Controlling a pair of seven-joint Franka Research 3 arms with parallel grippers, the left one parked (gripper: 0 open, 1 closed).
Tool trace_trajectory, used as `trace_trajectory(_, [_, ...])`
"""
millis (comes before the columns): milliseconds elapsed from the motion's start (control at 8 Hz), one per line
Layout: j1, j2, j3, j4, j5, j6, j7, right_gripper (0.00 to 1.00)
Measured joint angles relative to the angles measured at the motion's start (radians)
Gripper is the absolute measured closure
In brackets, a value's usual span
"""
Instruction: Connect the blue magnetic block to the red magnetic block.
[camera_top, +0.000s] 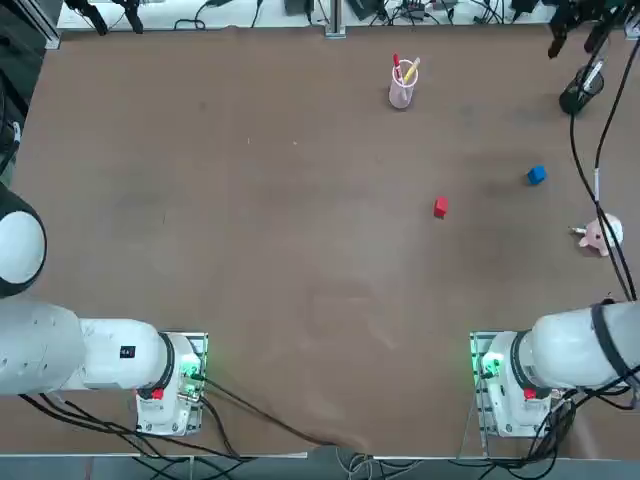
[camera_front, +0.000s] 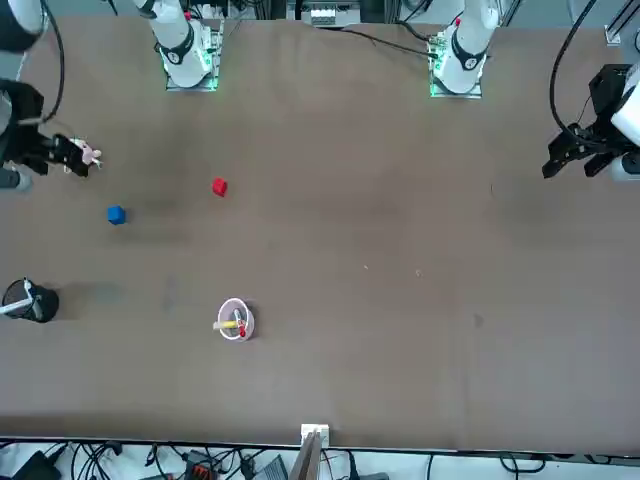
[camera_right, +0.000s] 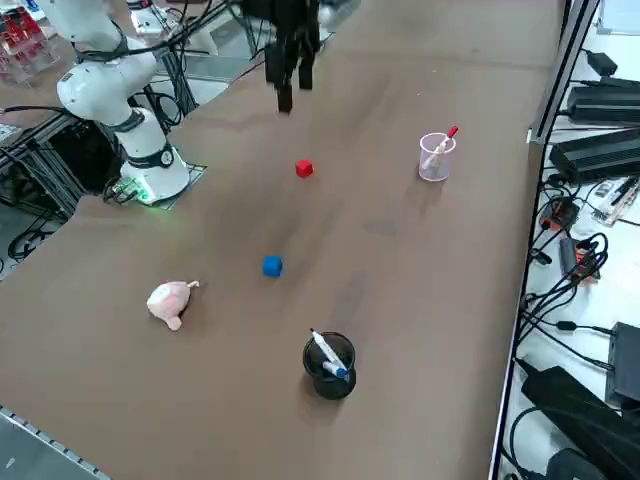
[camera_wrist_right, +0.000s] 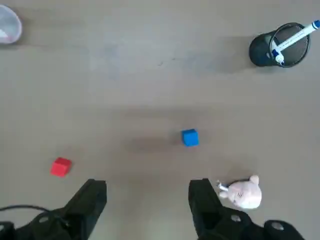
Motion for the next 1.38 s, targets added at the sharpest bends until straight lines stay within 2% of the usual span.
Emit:
trace_trajectory(500, [-0.135,0.076,-0.007,-0.084,0.0,0.1,-0.208,0.0])
trace_trajectory(875, [-0.154,0.128,-0.007,-0.164,0.0,0.228,-0.219,0.0])
trace_trajectory(1375, [-0.17,0.135,-0.007,-0.326,0.0,0.419,-0.219,0.0])
